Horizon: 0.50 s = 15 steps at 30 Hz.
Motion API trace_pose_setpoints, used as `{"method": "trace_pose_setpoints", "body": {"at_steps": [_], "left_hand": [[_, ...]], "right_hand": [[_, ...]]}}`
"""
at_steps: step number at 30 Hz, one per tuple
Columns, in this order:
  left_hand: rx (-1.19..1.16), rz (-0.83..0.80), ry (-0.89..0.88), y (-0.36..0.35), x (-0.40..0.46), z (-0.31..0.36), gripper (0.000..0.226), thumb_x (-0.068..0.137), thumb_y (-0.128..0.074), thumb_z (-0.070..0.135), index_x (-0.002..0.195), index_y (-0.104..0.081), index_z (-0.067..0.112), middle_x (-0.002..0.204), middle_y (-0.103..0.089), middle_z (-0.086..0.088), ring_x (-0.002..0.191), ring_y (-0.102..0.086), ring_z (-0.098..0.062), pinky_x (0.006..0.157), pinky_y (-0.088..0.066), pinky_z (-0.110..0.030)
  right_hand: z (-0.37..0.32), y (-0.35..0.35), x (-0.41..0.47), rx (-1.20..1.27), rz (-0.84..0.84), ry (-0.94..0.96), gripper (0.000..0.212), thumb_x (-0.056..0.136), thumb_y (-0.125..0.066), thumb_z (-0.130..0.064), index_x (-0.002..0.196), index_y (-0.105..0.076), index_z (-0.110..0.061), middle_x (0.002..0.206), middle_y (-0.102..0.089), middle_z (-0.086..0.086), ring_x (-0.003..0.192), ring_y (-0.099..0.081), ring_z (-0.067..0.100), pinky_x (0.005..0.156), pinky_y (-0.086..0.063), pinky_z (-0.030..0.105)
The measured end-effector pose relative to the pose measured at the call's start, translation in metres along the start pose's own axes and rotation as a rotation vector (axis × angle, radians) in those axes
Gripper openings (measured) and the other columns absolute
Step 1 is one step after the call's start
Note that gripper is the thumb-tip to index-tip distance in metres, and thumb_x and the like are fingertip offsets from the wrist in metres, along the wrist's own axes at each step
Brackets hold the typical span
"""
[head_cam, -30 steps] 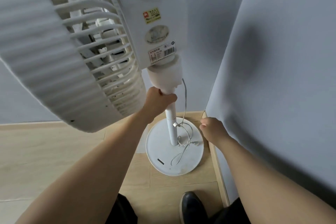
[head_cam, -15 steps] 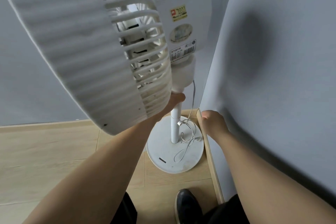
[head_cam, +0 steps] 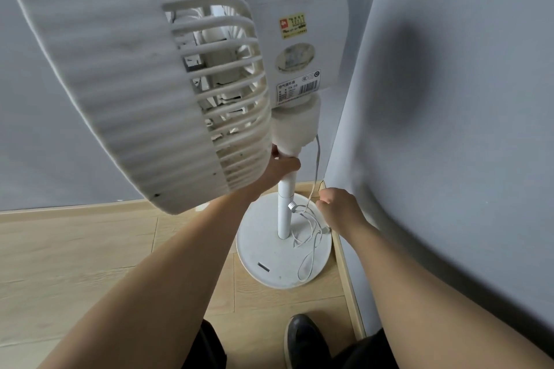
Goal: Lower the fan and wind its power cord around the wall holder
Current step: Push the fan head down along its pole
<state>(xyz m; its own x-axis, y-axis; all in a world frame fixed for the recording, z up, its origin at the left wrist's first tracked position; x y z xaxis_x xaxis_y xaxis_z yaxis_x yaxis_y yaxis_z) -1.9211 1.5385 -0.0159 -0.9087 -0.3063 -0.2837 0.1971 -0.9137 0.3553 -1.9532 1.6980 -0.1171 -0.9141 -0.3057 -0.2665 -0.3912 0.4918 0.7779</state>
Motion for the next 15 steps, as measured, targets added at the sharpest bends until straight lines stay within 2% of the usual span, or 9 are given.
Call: {"method": "trace_pose_setpoints", "body": {"at_steps": [2,5,6,8,11,12,13,14,15], "left_hand": [[-0.015,-0.016,-0.020,0.002,0.001,-0.003,0.025,0.085,-0.063,-0.001,0.108,-0.057,-0.005,0.086,-0.051,-0.008,0.073,-0.048,-0.016,0.067,-0.044,-0.021],[-0.003,-0.012,-0.047,0.004,-0.003,-0.002,0.027,0.085,-0.063,0.002,0.110,-0.057,-0.009,0.092,-0.050,-0.012,0.083,-0.047,-0.021,0.076,-0.043,-0.031],[0.023,-0.011,-0.054,0.006,-0.004,-0.003,0.026,0.086,-0.063,0.003,0.108,-0.057,-0.010,0.091,-0.049,-0.013,0.083,-0.046,-0.021,0.074,-0.042,-0.028],[0.069,-0.001,-0.067,0.009,-0.008,-0.002,0.027,0.088,-0.064,0.006,0.109,-0.058,-0.009,0.094,-0.053,-0.014,0.085,-0.048,-0.019,0.064,-0.041,-0.011],[0.060,0.014,-0.083,0.015,-0.014,-0.001,0.041,0.087,-0.068,0.004,0.124,-0.055,-0.007,0.119,-0.061,-0.018,0.097,-0.055,-0.018,0.055,-0.040,0.001],[0.065,0.018,-0.089,0.018,-0.018,-0.001,0.043,0.086,-0.069,0.005,0.126,-0.055,-0.005,0.122,-0.062,-0.018,0.101,-0.056,-0.018,0.059,-0.041,0.000],[0.082,0.014,-0.096,0.020,-0.022,0.000,0.044,0.087,-0.070,0.008,0.127,-0.056,-0.002,0.124,-0.062,-0.016,0.106,-0.057,-0.019,0.068,-0.043,-0.003],[0.103,0.013,-0.104,0.022,-0.027,0.000,0.044,0.087,-0.070,0.011,0.128,-0.056,0.002,0.126,-0.062,-0.013,0.111,-0.057,-0.020,0.077,-0.044,-0.010],[0.118,0.020,-0.119,0.025,-0.034,0.002,0.045,0.088,-0.069,0.014,0.130,-0.055,0.004,0.129,-0.061,-0.009,0.113,-0.056,-0.019,0.082,-0.041,-0.014]], "right_hand": [[-0.001,0.000,-0.001,0.003,-0.006,-0.005,0.032,0.082,-0.042,-0.011,0.059,-0.021,-0.015,0.055,-0.029,0.001,0.055,-0.026,0.019,0.050,-0.019,0.031],[-0.006,0.007,-0.002,0.015,0.017,-0.002,0.037,0.084,-0.043,-0.014,0.055,-0.022,-0.025,0.057,-0.027,-0.005,0.053,-0.025,0.010,0.048,-0.019,0.028],[-0.008,0.010,-0.004,0.026,0.027,-0.009,0.039,0.085,-0.043,-0.015,0.055,-0.023,-0.027,0.057,-0.028,-0.006,0.054,-0.025,0.009,0.047,-0.020,0.026],[-0.011,0.017,-0.007,0.064,0.069,-0.025,0.037,0.086,-0.043,-0.016,0.054,-0.025,-0.024,0.057,-0.031,-0.005,0.056,-0.031,0.013,0.046,-0.022,0.025],[-0.020,0.029,-0.016,0.203,0.137,-0.048,0.029,0.085,-0.045,-0.018,0.061,-0.028,-0.015,0.061,-0.037,0.001,0.067,-0.038,0.025,0.054,-0.024,0.030],[-0.026,0.032,-0.018,0.252,0.139,-0.041,0.024,0.087,-0.045,-0.020,0.065,-0.038,-0.014,0.069,-0.048,0.005,0.076,-0.047,0.028,0.059,-0.028,0.029],[-0.034,0.034,-0.021,0.296,0.131,-0.029,0.016,0.089,-0.046,-0.022,0.078,-0.054,-0.013,0.089,-0.062,0.008,0.093,-0.056,0.030,0.068,-0.034,0.028],[-0.042,0.039,-0.026,0.325,0.131,-0.026,0.023,0.091,-0.045,-0.023,0.103,-0.063,-0.015,0.114,-0.065,0.005,0.113,-0.056,0.025,0.079,-0.036,0.025],[-0.052,0.047,-0.031,0.355,0.143,-0.021,0.034,0.093,-0.044,-0.024,0.123,-0.059,-0.015,0.130,-0.059,0.003,0.123,-0.052,0.022,0.087,-0.034,0.023]]}}
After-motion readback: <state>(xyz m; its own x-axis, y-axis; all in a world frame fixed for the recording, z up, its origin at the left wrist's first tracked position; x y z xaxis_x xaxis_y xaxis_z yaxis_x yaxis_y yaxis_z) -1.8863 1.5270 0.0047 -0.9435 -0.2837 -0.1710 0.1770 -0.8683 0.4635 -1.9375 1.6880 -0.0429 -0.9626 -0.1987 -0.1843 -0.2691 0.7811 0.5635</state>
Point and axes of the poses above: each hand's wrist, its own x-axis towards the middle knuckle, its own y-axis out of the back of the hand, z = x × y, the point moved 10 cm from there along x, towards the middle knuckle
